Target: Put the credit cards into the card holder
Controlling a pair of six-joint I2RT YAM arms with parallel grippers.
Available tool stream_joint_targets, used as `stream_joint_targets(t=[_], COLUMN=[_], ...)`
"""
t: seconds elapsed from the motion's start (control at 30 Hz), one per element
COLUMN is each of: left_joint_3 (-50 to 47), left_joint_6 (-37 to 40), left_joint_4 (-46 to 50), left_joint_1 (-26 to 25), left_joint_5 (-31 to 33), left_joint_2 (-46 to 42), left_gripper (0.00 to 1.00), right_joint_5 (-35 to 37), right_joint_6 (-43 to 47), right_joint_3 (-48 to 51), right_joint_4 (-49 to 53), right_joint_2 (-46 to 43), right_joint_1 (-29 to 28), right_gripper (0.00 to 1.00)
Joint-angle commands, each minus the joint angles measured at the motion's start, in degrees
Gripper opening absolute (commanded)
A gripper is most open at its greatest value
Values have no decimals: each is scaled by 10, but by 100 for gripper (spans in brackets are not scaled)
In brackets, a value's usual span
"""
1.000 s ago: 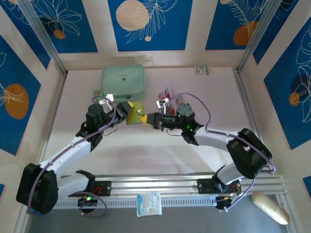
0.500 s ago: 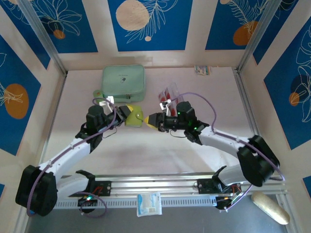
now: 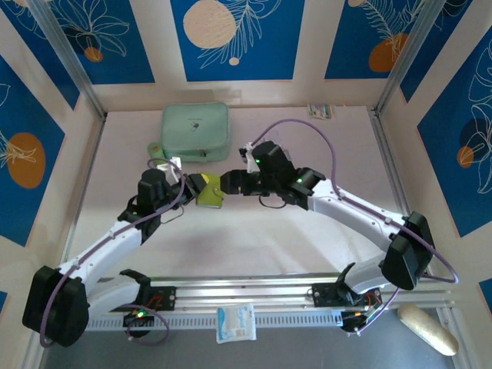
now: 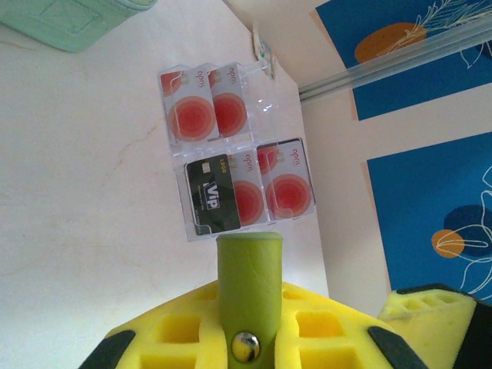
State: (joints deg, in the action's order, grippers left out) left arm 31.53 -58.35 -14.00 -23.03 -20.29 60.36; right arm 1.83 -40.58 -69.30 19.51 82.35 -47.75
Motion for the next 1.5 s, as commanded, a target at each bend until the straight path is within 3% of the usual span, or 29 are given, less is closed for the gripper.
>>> stream_joint_targets(t=[0.0, 0.47, 0.73, 1.0, 1.4, 1.47], left_joint_3=[-2, -7, -12, -11, -8, -4], left_joint_6=[14, 13, 9, 9, 5, 4], left_joint_4=[6, 5, 3, 1, 4, 5], left_joint_1=[-8, -15, -16, -18, -22, -22], left_joint_5=[12, 18, 21, 21, 22, 21], left_joint_2=[-15, -16, -22, -22, -21, -24], left_gripper=[0, 0, 0, 0, 0, 0], right_joint_5=[78, 103, 159, 146, 139, 155], right_joint_6=[53, 63, 43, 13, -20, -30], right_joint_3=[-41, -117, -98, -65, -24, 4], right_joint_4=[78, 82, 99, 77, 61, 62], right_joint_2=[32, 136, 177, 189, 206, 200], right_joint_1=[-25, -63, -63, -62, -65, -59], right_gripper=[64, 64, 56, 40, 0, 0])
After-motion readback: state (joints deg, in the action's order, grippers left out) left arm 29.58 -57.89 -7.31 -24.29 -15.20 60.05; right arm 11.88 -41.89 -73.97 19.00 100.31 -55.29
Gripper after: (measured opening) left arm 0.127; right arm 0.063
